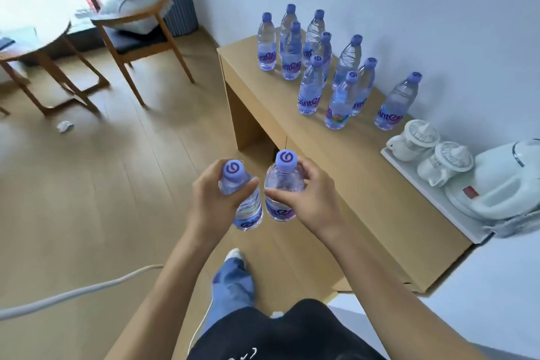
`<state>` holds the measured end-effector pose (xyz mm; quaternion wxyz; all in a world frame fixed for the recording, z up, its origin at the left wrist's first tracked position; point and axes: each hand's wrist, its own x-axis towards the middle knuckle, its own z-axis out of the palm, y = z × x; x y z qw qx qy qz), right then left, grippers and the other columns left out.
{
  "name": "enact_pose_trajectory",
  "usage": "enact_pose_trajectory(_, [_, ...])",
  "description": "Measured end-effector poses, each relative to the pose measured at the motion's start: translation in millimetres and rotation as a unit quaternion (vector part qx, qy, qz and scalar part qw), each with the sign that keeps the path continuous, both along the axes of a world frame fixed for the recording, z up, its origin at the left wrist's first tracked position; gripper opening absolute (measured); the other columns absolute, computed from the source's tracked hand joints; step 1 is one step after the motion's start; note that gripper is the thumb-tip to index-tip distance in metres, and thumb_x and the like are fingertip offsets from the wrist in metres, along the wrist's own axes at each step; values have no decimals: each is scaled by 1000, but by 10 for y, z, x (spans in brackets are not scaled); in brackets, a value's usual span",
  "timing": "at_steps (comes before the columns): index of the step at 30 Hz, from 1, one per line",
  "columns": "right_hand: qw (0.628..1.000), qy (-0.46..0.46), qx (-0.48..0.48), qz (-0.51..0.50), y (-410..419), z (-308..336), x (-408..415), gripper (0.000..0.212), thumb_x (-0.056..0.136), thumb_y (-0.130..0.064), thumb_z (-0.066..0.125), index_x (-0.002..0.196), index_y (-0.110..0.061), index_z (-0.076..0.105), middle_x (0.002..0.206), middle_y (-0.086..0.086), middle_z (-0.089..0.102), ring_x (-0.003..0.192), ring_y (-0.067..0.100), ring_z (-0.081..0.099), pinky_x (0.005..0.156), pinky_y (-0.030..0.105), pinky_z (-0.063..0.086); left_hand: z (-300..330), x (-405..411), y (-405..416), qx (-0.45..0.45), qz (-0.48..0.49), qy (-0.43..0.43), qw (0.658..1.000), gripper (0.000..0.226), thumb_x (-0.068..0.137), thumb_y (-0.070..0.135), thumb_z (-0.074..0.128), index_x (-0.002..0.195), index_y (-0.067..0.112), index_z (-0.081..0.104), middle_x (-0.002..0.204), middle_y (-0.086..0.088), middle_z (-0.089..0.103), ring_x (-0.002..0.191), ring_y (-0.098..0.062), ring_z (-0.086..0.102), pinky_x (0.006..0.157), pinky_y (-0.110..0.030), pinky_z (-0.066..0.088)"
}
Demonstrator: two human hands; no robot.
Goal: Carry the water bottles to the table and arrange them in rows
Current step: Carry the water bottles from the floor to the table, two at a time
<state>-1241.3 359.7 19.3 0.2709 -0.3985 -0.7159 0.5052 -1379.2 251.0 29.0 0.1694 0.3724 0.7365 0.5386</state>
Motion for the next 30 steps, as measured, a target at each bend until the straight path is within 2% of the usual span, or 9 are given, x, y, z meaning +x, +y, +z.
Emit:
enact_pose_trajectory(5, [997, -4, -10, -75, 504, -35, -673, 54, 60, -21, 94, 105, -24, 65, 92, -16, 70, 86, -4, 65, 74, 9, 47, -46, -773, 733, -10, -66, 1, 998, 33, 75, 17, 83, 84, 36, 58, 77, 26, 65, 71, 6, 59, 62, -8, 45])
enact_pose_trajectory(10, [989, -4, -17, -144, 980, 10, -1239, 54, 59, -23, 94, 104, -27, 65, 87, -23, 69, 82, -11, 62, 70, 5, 44, 19, -1478, 1450, -1, -123, 6, 992, 26, 75, 20, 83, 84, 32, 62, 78, 15, 68, 71, -2, 62, 62, -15, 50])
enact_pose_trajectory(13, [987, -6, -31, -161, 1254, -18, -1481, 52, 60, -19, 93, 100, -33, 62, 84, -30, 68, 83, -12, 62, 70, 5, 45, 18, -1815, 1875, -7, -144, 6, 989, 24, 74, 19, 84, 83, 28, 63, 76, 14, 67, 70, 1, 61, 61, -11, 46])
enact_pose_trajectory(16, [983, -19, -38, -179, 1574, -51, -1682, 54, 62, -19, 92, 108, -21, 65, 97, -14, 71, 94, 0, 64, 82, 19, 51, -30, -2039, 2308, -7, -169, -2, 986, 27, 74, 14, 83, 80, 29, 62, 73, 25, 67, 68, 9, 61, 59, -4, 42])
enact_pose_trajectory(18, [982, -24, -46, -183, 1836, -97, -1824, 58, 63, -18, 92, 114, -15, 64, 103, -5, 71, 97, 9, 65, 87, 27, 51, -116, -2166, 2650, -25, -187, -2, 982, 24, 74, 13, 83, 82, 25, 63, 72, 25, 66, 67, 9, 60, 60, -4, 42])
enact_pose_trajectory(21, [979, -21, -58, -195, 2253, -177, -2007, 55, 63, -16, 91, 108, -22, 60, 99, -15, 68, 92, -9, 61, 83, 16, 47, -247, -2293, 3134, -45, -189, -7, 981, 27, 73, 15, 84, 80, 30, 63, 75, 13, 66, 68, 4, 58, 63, -10, 44])
enact_pose_trajectory(22, [978, -19, -60, -198, 2412, -200, -2068, 54, 64, -16, 91, 107, -22, 59, 100, -15, 68, 94, -9, 61, 83, 17, 47, -275, -2330, 3289, -55, -191, -11, 980, 28, 73, 15, 84, 79, 32, 63, 78, 9, 67, 71, 2, 58, 66, -14, 45])
enact_pose_trajectory(26, [973, -30, -64, -220, 3003, -322, -2320, 53, 67, -11, 87, 109, -22, 58, 108, -5, 68, 102, 11, 63, 90, 28, 50, -372, -2511, 3863, -86, -204, -33, 975, 22, 72, 16, 85, 78, 25, 66, 80, 0, 67, 73, -5, 58, 68, -19, 47])
enact_pose_trajectory(30, [969, -67, -25, -236, 3458, -432, -2570, 53, 65, -7, 84, 111, -13, 59, 104, 4, 68, 96, 21, 61, 78, 26, 47, -434, -2691, 4375, -88, -204, -63, 973, 18, 71, 12, 85, 79, 15, 69, 79, -7, 68, 66, -2, 54, 62, -12, 44])
